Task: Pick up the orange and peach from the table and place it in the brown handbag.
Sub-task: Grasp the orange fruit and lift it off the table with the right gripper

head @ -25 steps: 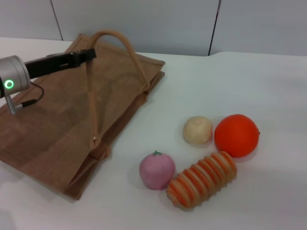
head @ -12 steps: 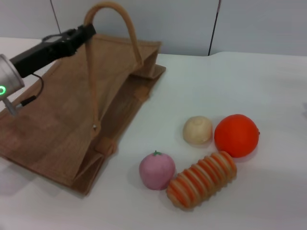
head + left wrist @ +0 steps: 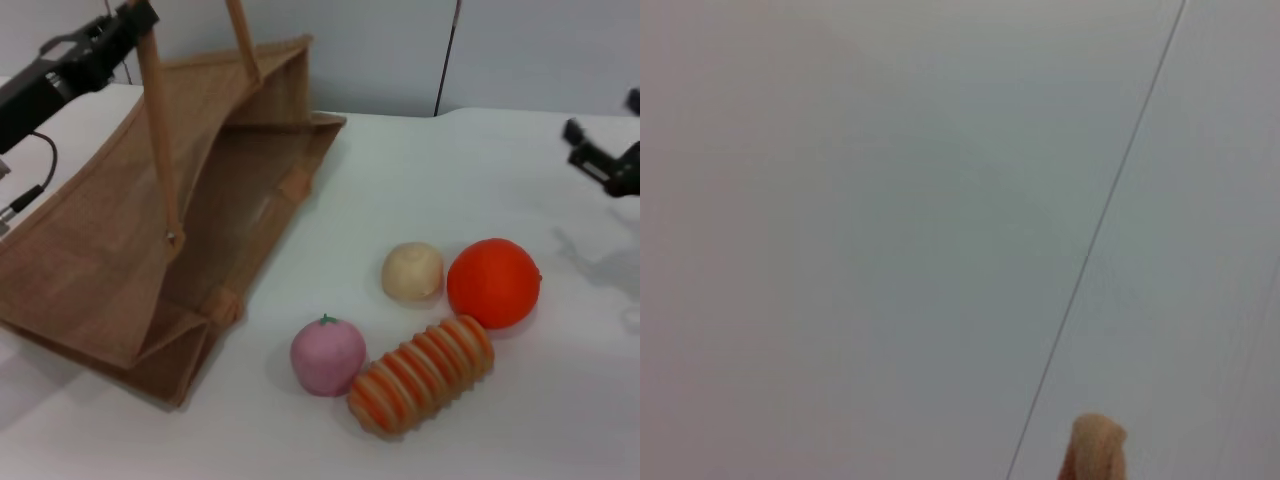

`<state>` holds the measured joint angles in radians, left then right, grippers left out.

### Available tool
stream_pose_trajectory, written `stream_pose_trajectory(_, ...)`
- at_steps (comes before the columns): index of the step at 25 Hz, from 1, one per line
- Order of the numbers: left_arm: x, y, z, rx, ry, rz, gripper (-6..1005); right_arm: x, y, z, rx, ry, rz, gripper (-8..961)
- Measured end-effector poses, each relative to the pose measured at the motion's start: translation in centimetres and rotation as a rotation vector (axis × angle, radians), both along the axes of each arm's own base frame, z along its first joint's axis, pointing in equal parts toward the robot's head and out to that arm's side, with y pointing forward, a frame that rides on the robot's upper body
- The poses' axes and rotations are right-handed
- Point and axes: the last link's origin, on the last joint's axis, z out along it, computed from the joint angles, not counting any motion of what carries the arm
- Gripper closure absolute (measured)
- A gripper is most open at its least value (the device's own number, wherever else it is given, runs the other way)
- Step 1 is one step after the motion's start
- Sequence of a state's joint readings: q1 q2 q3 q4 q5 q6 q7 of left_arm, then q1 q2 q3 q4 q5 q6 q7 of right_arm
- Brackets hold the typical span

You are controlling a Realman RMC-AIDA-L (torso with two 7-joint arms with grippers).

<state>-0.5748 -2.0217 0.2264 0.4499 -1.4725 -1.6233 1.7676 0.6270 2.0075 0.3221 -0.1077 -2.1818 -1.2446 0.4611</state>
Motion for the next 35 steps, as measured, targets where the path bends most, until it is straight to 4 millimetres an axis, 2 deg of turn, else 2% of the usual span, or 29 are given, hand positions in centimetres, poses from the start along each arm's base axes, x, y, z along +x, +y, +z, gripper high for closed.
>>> stream_pose_trajectory(5,0.3,-0.4,0.4,0.005,-0.014,-0.036,879,-0.4,-0.1,-0.9,-0.181,-0.056,0.038,64)
stream_pose_trajectory(13,0.4,-0.7,0.7,0.013,-0.031,-0.056,880,-0.4,-0.1,-0.5,-0.441,-0.088,0.02,65)
stream_pose_trajectory(29,1.3,-0.8,0.7,0.004,-0.044,-0.106,879,-1.4,-0.1,-1.9,-0.746,-0.181,-0.055,71)
stream_pose_trajectory(35,1.3,-0.8,0.7,0.004,-0.044,-0.106,879,-1.6,-0.3,-2.1,-0.778,-0.19,-0.045,190)
